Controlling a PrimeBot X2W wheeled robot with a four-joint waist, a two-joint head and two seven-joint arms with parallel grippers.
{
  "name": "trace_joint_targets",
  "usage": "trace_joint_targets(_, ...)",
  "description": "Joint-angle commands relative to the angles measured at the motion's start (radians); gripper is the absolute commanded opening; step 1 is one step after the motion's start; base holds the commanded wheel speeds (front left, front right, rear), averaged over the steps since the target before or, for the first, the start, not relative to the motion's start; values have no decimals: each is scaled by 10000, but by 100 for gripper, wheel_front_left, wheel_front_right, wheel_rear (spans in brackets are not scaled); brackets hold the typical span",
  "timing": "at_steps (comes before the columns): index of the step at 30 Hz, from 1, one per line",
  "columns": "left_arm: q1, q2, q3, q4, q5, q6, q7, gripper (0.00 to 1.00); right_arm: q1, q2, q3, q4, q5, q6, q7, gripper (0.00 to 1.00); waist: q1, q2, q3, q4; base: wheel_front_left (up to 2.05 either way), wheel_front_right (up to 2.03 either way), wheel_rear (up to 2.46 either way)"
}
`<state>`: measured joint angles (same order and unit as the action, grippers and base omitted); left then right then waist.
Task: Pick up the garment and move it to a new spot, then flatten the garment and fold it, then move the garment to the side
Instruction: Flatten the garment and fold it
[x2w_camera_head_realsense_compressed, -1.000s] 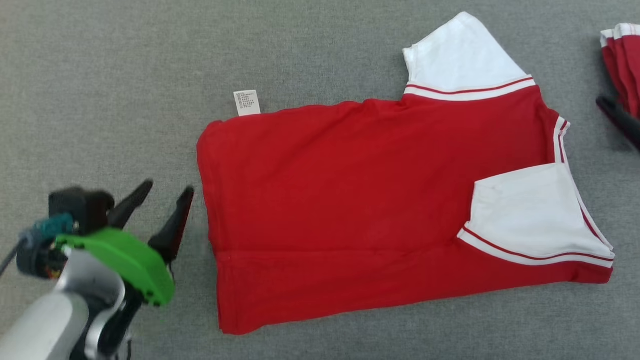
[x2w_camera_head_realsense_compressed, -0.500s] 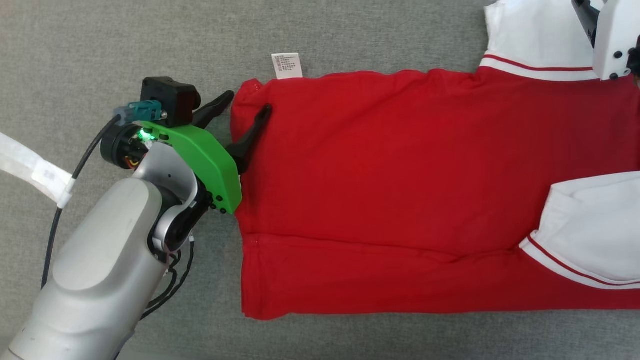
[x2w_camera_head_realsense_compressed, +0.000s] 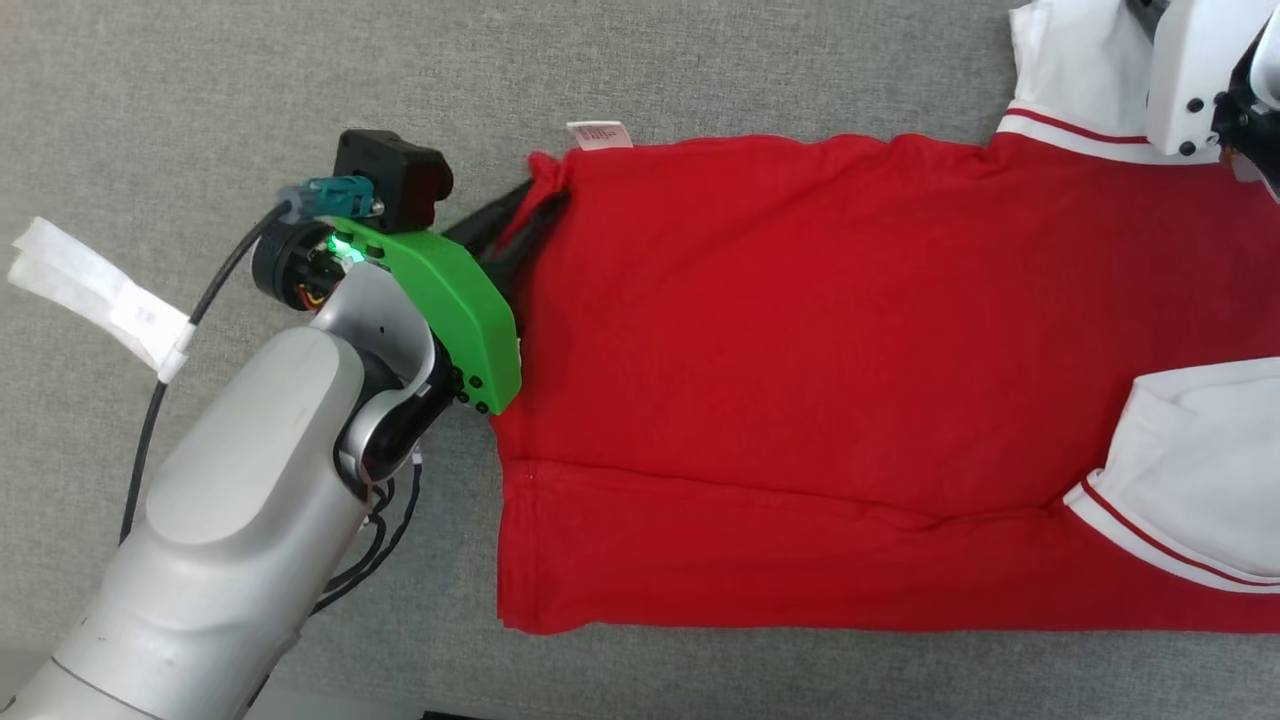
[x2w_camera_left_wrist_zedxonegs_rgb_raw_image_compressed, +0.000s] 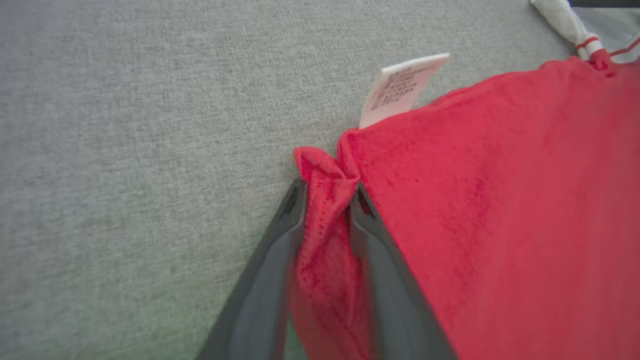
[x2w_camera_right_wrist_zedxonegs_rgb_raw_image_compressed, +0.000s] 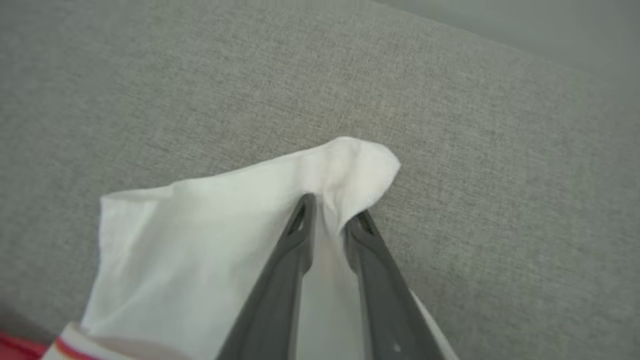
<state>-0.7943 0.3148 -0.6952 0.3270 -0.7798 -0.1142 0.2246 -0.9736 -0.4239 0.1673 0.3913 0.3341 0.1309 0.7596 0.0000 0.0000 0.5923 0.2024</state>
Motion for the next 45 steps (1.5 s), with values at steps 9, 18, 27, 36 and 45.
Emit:
trace_joint_targets(9,159,516,332,169,-29,206,-479,0,-158,-58,-127,56,535,-4,-1693,0,0,0,-883,-463,0,0,0)
trace_joint_targets(18,1776,758,299,-1017,-195,666,-1019,0,2644,-615,-59,-1922,2034,-3,-3034,0,0,0,-2454,-1083,0,0,0)
trace_joint_targets(27,4329,1311,540,-2886,-786,1793,-1170,0,6515,-364,-888,-4086,2651,-1,-3252,0,0,0,-3663,-1779,0,0,0)
trace_joint_targets(36,5667,1276,544,-3031,-926,2228,-1739,43,7771,166,-910,-3723,2131,-1,-3876,43,0,0,-3799,-2015,0,0,0)
trace_joint_targets(45,6453,1360,557,-2319,-553,2688,-2550,100,8615,-86,-1041,-3805,2232,-4,-3899,100,0,0,-3898,-1770,0,0,0)
